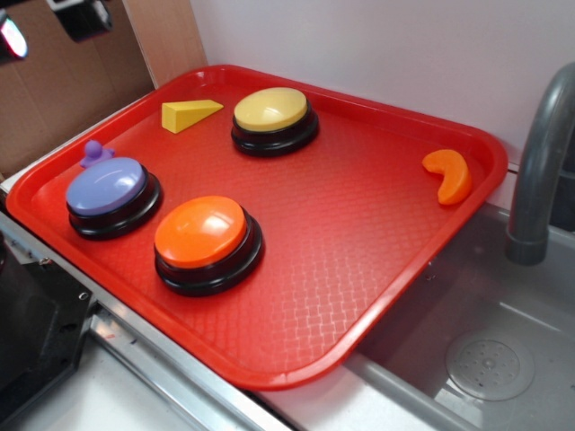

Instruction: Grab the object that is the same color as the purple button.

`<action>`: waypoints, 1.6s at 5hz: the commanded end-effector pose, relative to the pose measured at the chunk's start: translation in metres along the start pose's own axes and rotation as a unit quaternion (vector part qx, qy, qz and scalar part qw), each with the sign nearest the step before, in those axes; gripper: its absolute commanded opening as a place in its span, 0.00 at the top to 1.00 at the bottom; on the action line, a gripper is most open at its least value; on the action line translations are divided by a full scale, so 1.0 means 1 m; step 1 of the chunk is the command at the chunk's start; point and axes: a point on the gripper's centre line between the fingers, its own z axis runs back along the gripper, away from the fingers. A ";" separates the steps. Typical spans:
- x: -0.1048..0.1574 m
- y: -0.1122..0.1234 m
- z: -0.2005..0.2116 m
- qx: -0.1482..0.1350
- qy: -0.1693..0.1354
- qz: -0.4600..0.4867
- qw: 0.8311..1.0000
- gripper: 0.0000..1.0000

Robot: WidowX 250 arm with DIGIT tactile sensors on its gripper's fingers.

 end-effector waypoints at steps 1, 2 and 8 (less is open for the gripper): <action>0.023 0.025 -0.054 0.036 -0.032 0.077 0.996 0.00; 0.029 0.031 -0.073 0.046 -0.046 0.115 0.991 0.00; 0.033 0.040 -0.122 0.059 -0.026 0.149 0.987 1.00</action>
